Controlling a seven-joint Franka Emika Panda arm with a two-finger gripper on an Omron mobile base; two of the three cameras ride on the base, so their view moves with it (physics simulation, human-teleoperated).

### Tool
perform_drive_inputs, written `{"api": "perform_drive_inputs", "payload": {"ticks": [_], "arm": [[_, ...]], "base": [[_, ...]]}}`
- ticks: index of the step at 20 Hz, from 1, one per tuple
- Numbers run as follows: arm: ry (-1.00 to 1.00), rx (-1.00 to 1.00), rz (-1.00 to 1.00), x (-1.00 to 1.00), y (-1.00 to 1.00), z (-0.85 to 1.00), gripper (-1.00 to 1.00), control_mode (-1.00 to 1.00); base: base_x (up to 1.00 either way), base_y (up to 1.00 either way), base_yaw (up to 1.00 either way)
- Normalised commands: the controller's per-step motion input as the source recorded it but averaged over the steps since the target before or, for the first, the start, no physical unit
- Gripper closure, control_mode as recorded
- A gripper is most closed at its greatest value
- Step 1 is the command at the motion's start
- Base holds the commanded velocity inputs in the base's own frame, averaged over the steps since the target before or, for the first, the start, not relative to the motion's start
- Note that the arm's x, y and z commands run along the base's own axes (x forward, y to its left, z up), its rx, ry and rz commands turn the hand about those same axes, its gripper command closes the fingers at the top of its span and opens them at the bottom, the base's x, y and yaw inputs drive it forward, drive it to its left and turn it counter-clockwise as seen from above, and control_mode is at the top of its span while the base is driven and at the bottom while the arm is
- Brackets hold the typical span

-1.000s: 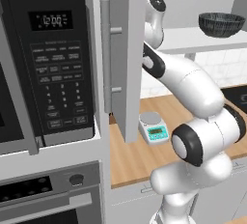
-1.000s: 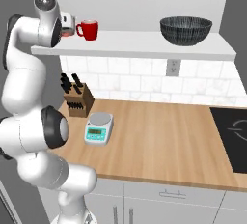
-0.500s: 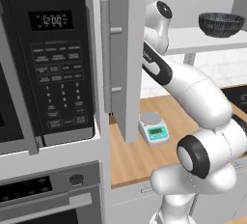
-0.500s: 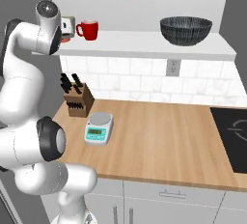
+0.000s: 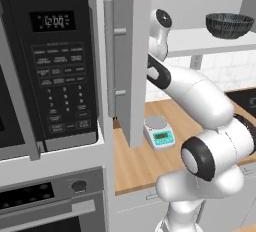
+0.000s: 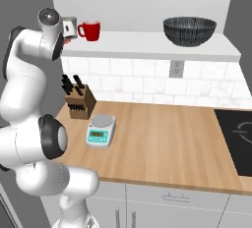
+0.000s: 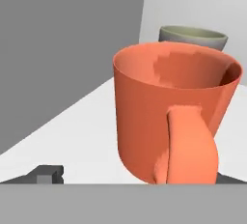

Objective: Gather all objects into one cabinet and sort the glasses and bowls to opposite sides.

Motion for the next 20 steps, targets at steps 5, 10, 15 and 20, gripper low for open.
{"api": "perform_drive_inputs", "payload": {"ticks": [5, 10, 15, 20], "arm": [[-0.01, 0.00, -0.08, 0.13, 0.42, 0.33, -1.00, -1.00], [0.19, 0.13, -0.22, -0.04, 0.07, 0.01, -1.00, -1.00], [0.17, 0.20, -0.22, -0.52, 0.00, 0.06, -1.00, -1.00], [-0.05, 0.11, -0.07, -0.72, -0.09, 0.53, -1.00, -1.00]], "base": [[0.00, 0.00, 0.00], [0.00, 0.00, 0.00], [0.00, 0.00, 0.00], [0.00, 0.00, 0.00]]}}
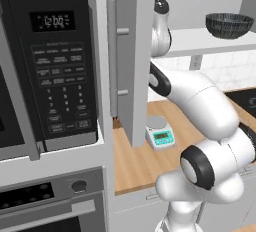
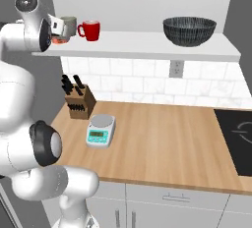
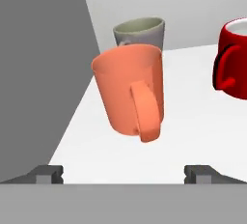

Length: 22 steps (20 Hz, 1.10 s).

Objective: Gather all objects into one cabinet and sort the glasses and bowls to opposite sides.

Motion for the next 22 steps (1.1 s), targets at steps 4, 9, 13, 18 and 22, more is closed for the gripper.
{"api": "perform_drive_inputs", "payload": {"ticks": [4, 9, 13, 18, 22], "arm": [[-0.12, 0.06, 0.02, -0.89, -0.38, 0.20, -1.00, -1.00], [-0.09, 0.00, 0.16, -0.96, -0.91, -0.39, -1.00, -1.00], [-0.20, -0.02, 0.21, -1.00, -0.90, -0.06, -1.00, -1.00], [-0.17, -0.01, 0.13, -1.00, -0.54, 0.07, -1.00, -1.00], [-0.07, 0.00, 0.04, -1.00, -0.38, 0.00, -1.00, -1.00]], "base": [[0.00, 0.00, 0.00], [0.00, 0.00, 0.00], [0.00, 0.00, 0.00], [0.00, 0.00, 0.00], [0.00, 0.00, 0.00]]}}
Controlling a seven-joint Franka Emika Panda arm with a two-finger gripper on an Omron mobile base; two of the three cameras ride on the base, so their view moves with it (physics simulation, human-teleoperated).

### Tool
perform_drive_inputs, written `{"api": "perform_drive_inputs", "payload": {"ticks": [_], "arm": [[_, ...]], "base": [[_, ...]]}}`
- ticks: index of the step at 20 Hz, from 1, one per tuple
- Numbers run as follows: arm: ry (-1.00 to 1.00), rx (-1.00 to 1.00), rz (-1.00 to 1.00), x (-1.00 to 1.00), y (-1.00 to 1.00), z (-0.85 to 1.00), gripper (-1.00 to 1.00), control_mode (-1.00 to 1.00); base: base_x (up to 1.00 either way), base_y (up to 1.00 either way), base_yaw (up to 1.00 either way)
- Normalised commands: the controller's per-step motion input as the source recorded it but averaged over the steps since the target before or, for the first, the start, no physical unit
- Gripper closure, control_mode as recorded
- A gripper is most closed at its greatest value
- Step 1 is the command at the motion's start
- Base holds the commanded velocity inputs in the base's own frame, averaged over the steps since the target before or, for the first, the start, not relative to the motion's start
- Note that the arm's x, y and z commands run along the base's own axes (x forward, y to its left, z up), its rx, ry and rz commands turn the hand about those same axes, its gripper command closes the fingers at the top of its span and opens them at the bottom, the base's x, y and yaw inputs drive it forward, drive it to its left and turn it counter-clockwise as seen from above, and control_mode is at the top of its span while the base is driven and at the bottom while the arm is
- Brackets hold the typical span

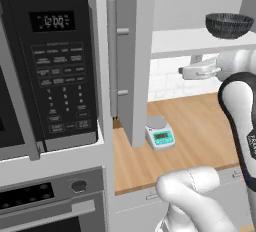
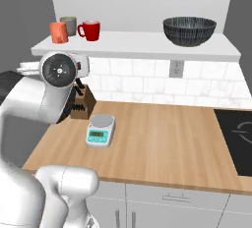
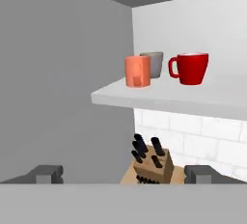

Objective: Gather all objects into one cabinet and sort the glasses and bowls to opposite sides.

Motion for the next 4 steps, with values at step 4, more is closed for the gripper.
{"api": "perform_drive_inputs", "payload": {"ticks": [4], "arm": [[-0.02, 0.00, 0.00, -1.00, -0.36, 0.02, -1.00, -1.00]], "base": [[0.00, 0.00, 0.00]]}}
